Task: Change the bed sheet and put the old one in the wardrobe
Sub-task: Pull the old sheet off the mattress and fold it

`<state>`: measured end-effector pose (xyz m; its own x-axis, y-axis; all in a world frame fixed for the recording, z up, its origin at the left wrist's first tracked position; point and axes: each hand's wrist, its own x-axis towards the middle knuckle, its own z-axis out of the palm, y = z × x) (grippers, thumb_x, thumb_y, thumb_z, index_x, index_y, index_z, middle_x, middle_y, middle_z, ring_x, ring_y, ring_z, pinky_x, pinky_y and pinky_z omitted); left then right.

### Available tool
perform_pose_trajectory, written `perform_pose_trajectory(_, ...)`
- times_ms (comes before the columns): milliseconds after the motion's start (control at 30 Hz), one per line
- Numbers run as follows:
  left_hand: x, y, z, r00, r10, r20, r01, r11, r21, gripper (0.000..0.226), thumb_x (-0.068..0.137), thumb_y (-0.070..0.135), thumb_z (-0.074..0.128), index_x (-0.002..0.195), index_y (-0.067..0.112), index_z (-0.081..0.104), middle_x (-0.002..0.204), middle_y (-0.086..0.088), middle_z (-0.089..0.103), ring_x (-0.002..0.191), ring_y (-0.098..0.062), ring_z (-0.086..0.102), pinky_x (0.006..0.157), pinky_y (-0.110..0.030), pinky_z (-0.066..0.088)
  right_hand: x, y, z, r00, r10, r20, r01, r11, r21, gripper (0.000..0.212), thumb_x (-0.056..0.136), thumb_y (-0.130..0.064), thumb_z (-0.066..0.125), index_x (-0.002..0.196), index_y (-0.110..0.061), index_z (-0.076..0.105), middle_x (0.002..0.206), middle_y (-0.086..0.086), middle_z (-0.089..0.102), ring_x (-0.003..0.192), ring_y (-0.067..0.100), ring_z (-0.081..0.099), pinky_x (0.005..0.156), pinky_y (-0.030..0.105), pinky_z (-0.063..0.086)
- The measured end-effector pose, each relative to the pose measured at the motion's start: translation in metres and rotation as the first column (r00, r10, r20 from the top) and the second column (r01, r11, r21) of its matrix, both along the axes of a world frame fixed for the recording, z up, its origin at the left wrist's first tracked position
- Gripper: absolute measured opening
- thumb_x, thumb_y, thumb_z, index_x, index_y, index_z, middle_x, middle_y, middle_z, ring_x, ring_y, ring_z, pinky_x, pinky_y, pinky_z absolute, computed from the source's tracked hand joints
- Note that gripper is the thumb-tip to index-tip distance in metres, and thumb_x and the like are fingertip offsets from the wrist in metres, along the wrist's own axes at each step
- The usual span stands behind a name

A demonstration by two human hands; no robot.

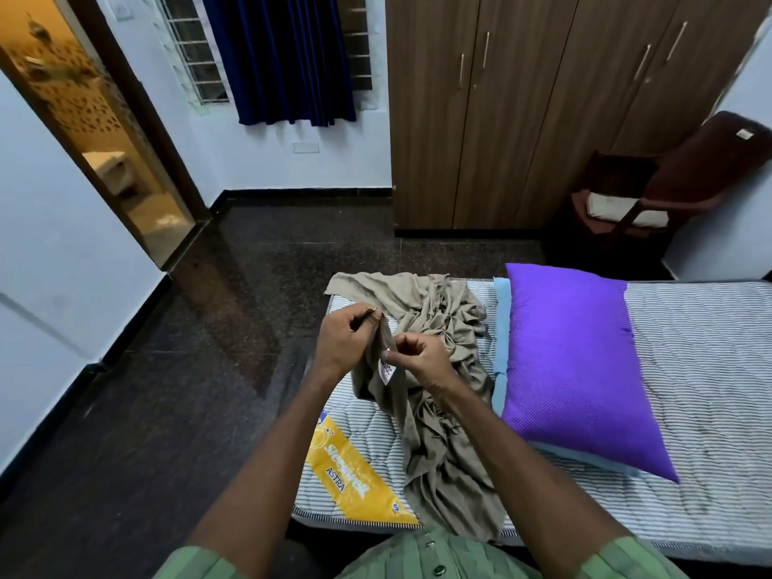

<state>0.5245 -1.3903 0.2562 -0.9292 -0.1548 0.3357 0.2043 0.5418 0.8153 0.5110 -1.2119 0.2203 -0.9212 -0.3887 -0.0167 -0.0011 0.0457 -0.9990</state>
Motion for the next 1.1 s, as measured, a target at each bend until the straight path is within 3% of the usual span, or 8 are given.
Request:
perform_pose_trajectory(233, -0.007, 0.003, 0.004, 0.997, -0.058, 0.052, 0.055, 0.997, 0.062, 0.039, 0.1, 0.028, 0.063, 0.063, 0.019, 0.052, 0.059, 0.01, 0.048, 0.06, -0.005, 0.042, 0.058, -0.036, 0.038, 0.004, -0.009, -0.018, 0.885, -0.346, -0.312, 0.433, 0.858, 0.276, 0.035, 0.085, -0.047, 0.059, 0.074, -0.014, 0.062, 0.068, -0.001, 0.063, 0.064, 0.016, 0.056, 0.06, 0.039, 0.045)
perform_pose_trajectory(400, -0.016, -0.002, 0.012, 0.988, 0.155, 0.012, -0.153, 0.954, 0.257, 0.038, 0.101, 0.029, 0.058, 0.066, 0.015, 0.051, 0.062, 0.01, 0.046, 0.061, -0.007, 0.04, 0.056, -0.033, 0.034, 0.009, 0.006, -0.05, 0.967, -0.135, -0.214, 0.23, 0.825, 0.516, 0.032, 0.071, -0.035, 0.052, 0.093, -0.027, 0.074, 0.086, -0.002, 0.075, 0.083, 0.023, 0.07, 0.066, 0.037, 0.052)
perform_pose_trajectory(567, -0.022, -0.01, 0.01, 0.812, 0.583, 0.035, -0.525, 0.703, 0.479, 0.028, 0.103, 0.022, 0.055, 0.086, 0.009, 0.072, 0.082, 0.0, 0.071, 0.076, -0.008, 0.061, 0.072, -0.029, 0.05, 0.004, 0.038, -0.067, 0.912, -0.399, -0.094, 0.36, 0.669, 0.651, 0.019, 0.074, -0.015, 0.063, 0.084, -0.028, 0.074, 0.076, -0.006, 0.071, 0.077, 0.021, 0.069, 0.067, 0.034, 0.058)
perform_pose_trajectory(633, -0.021, -0.017, 0.004, 0.773, 0.629, 0.081, -0.612, 0.707, 0.356, 0.022, 0.101, 0.025, 0.058, 0.098, 0.011, 0.075, 0.096, -0.002, 0.073, 0.09, -0.015, 0.067, 0.081, -0.031, 0.051, -0.001, 0.046, -0.062, 0.877, -0.476, -0.067, 0.386, 0.614, 0.688, 0.017, 0.076, -0.011, 0.07, 0.09, -0.021, 0.073, 0.083, -0.003, 0.07, 0.081, 0.022, 0.066, 0.069, 0.032, 0.056)
perform_pose_trajectory(767, -0.007, 0.003, -0.017, 0.981, 0.151, 0.124, -0.144, 0.987, -0.07, 0.043, 0.076, 0.026, 0.081, 0.116, 0.025, 0.067, 0.113, 0.0, 0.055, 0.104, -0.01, 0.054, 0.088, -0.018, 0.042, -0.016, 0.05, -0.041, 0.92, -0.377, -0.107, 0.35, 0.668, 0.657, 0.017, 0.069, -0.016, 0.068, 0.085, -0.02, 0.063, 0.085, 0.0, 0.07, 0.081, 0.026, 0.064, 0.064, 0.029, 0.043)
perform_pose_trajectory(867, -0.002, 0.029, -0.035, 0.939, -0.276, 0.208, 0.317, 0.926, -0.204, 0.07, 0.069, 0.032, 0.082, 0.134, 0.025, 0.058, 0.124, -0.002, 0.056, 0.116, -0.012, 0.054, 0.096, -0.024, 0.049, -0.025, 0.033, -0.019, 0.989, -0.081, -0.125, 0.135, 0.837, 0.53, 0.011, 0.067, -0.011, 0.063, 0.073, -0.02, 0.065, 0.077, -0.005, 0.07, 0.078, 0.021, 0.067, 0.068, 0.037, 0.054)
perform_pose_trajectory(1000, -0.005, 0.04, -0.036, 0.888, -0.312, 0.338, 0.391, 0.899, -0.196, 0.066, 0.068, 0.019, 0.085, 0.127, 0.029, 0.057, 0.092, 0.011, 0.065, 0.08, -0.007, 0.061, 0.064, -0.012, 0.042, -0.022, 0.022, 0.006, 0.983, 0.134, -0.127, -0.066, 0.898, 0.436, 0.037, 0.057, 0.018, 0.057, 0.076, -0.013, 0.067, 0.076, 0.001, 0.071, 0.069, 0.01, 0.065, 0.056, 0.028, 0.05)
perform_pose_trajectory(1100, -0.012, 0.032, -0.028, 0.918, -0.179, 0.354, 0.312, 0.877, -0.366, 0.047, 0.07, 0.041, 0.083, 0.112, 0.042, 0.063, 0.088, 0.009, 0.073, 0.083, -0.015, 0.07, 0.067, -0.026, 0.053, -0.024, 0.03, 0.0, 0.986, 0.116, -0.121, -0.059, 0.916, 0.397, 0.032, 0.066, 0.012, 0.068, 0.082, -0.015, 0.066, 0.086, 0.013, 0.073, 0.074, 0.012, 0.063, 0.059, 0.03, 0.049)
